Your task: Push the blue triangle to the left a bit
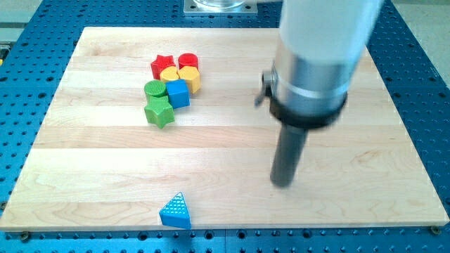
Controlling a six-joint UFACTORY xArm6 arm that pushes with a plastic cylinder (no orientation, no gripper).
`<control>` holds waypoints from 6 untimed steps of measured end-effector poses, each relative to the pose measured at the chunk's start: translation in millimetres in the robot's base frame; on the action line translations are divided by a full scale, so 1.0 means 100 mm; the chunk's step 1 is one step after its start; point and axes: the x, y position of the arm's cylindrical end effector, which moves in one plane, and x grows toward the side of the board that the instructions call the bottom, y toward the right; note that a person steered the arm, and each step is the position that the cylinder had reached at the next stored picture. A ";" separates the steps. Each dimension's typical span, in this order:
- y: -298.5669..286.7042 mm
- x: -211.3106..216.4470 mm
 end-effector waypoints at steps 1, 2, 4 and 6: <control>-0.13 0.33; -0.45 0.33; -1.55 0.33; -1.86 0.12</control>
